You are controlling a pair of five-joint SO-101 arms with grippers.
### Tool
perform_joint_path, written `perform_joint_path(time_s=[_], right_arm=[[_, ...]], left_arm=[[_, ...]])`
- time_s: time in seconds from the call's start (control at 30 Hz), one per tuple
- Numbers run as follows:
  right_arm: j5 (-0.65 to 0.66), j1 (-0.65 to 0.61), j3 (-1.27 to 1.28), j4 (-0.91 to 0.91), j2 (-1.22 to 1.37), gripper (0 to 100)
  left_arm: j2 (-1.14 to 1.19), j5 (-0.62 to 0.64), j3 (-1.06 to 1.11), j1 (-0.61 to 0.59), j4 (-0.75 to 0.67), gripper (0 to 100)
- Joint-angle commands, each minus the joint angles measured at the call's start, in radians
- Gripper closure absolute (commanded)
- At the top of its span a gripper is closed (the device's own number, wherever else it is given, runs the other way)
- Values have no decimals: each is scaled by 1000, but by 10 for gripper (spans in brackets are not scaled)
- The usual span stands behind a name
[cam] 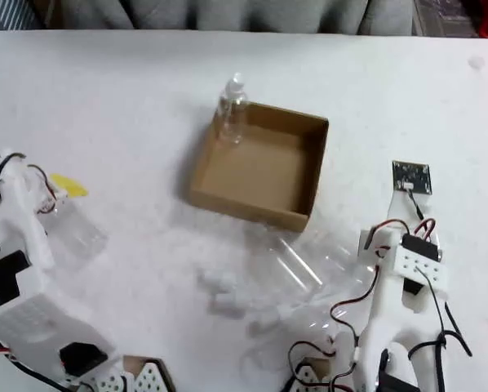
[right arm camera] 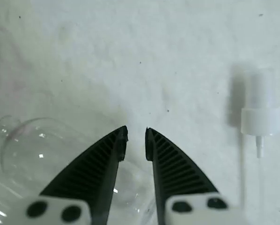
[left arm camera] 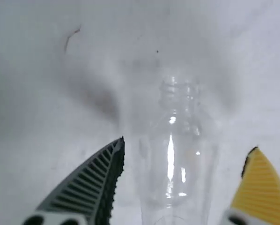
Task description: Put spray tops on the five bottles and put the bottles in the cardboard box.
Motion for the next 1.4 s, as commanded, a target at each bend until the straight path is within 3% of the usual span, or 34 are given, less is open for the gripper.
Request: perform_joint_path(time_s=[0.0,0.13,0.47,0.63,0.83,1.03,1.27,1.37], right_arm=[[-8,-12,-6,-12,-25,961],[-8,-12,-6,-12,-25,961],[-8,-4,-5,-12,-25,961],[-8,1,-5,-12,-27,961],[3,119,-49,30,-47,961],[195,234,-89,142,-120,961],[204,311,-32,214,-133,959],[204,274,41,189,-142,959]], left_arm=[[-15,11,25,-8,-61,631],[-15,11,49,-5,-77,682],[-13,3,44,-4,-133,988],[-15,-11,48,38,-133,980],[-87,-210,98,87,-137,980],[-364,-341,358,137,-282,980],[-572,-359,549,205,-353,975],[-568,-361,546,232,-322,887]])
